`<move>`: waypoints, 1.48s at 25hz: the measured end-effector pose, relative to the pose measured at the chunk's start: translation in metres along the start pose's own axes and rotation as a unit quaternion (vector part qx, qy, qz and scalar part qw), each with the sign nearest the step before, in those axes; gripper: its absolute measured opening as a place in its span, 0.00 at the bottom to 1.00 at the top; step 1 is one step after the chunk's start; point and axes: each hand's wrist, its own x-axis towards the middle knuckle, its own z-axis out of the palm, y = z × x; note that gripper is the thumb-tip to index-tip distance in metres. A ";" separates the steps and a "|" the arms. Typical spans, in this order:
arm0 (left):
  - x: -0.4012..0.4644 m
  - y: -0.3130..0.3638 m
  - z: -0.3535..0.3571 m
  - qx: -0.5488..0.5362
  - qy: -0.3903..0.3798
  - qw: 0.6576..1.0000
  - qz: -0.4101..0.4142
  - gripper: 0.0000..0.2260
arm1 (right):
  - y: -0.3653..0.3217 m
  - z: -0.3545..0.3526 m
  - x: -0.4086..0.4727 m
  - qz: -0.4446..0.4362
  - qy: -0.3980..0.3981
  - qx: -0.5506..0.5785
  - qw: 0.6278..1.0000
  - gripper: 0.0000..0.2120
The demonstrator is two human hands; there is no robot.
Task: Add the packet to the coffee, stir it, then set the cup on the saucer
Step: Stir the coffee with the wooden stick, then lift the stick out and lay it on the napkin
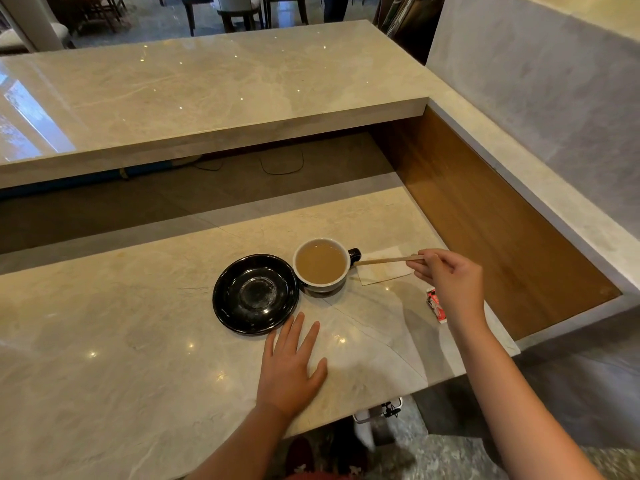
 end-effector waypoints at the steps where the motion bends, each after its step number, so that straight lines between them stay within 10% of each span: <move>1: 0.000 0.000 0.000 0.001 0.000 1.000 0.002 0.27 | 0.001 -0.006 0.001 -0.026 -0.001 -0.017 1.000 0.08; 5: 0.001 0.000 -0.001 0.012 -0.006 1.000 0.000 0.27 | 0.010 -0.018 0.008 -0.152 -0.024 -0.165 0.974 0.08; 10: 0.001 0.001 -0.001 0.017 -0.010 1.000 -0.009 0.27 | 0.033 -0.014 0.018 -0.399 -0.094 -0.350 0.842 0.09; 17: 0.001 0.001 0.000 0.021 -0.011 1.000 -0.015 0.28 | 0.080 -0.027 0.007 -0.474 -0.184 -0.428 0.747 0.15; 37: 0.001 0.001 -0.001 0.019 -0.014 1.000 -0.009 0.27 | 0.079 -0.018 -0.009 -0.420 -0.234 -0.468 0.741 0.10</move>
